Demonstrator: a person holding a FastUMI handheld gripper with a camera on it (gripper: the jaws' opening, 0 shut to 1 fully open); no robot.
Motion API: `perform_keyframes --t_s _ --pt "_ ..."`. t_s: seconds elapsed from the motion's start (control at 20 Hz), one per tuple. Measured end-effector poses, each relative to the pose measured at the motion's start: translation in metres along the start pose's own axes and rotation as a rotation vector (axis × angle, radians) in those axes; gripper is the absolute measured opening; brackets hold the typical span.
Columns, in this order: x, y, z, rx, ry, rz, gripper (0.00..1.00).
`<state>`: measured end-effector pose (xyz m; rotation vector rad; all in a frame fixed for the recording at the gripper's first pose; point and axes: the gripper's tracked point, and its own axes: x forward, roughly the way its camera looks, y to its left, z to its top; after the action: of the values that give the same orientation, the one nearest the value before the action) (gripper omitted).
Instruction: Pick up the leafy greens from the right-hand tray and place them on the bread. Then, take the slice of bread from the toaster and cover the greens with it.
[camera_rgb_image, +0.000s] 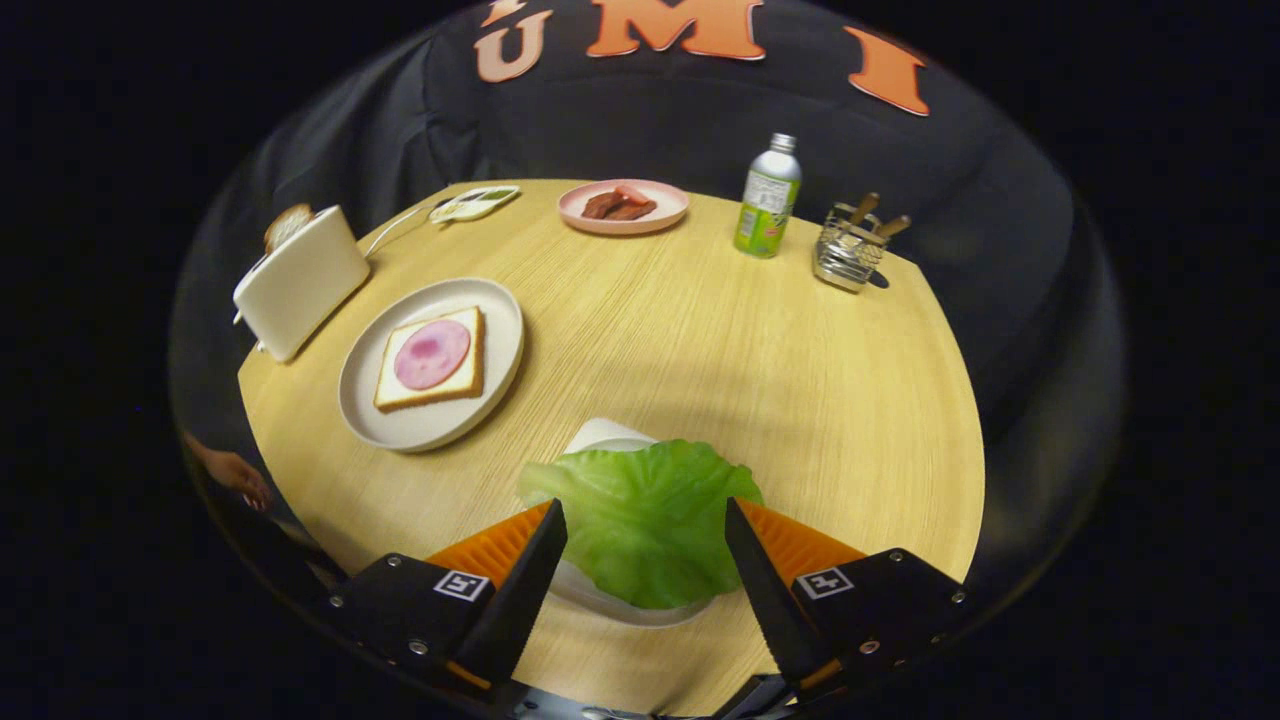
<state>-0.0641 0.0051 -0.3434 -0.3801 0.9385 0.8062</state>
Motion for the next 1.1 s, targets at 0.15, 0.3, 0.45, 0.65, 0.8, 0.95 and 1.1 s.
perform_keyframes --t_s 0.15,0.3,0.45,0.65,0.8,0.95,1.1 --pt "0.010 0.005 -0.007 -0.100 0.064 0.046 0.94" --pt "0.022 0.003 -0.014 -0.183 0.135 0.070 0.88" --pt "0.033 0.000 -0.024 -0.239 0.216 0.100 0.84" --pt "0.039 -0.002 -0.024 -0.204 0.248 0.145 0.78" --pt "0.040 -0.006 -0.023 -0.208 0.242 0.154 0.69" --pt "0.039 -0.006 -0.023 -0.224 0.242 0.145 0.56" --pt "0.040 -0.001 -0.023 -0.236 0.227 0.118 0.30"
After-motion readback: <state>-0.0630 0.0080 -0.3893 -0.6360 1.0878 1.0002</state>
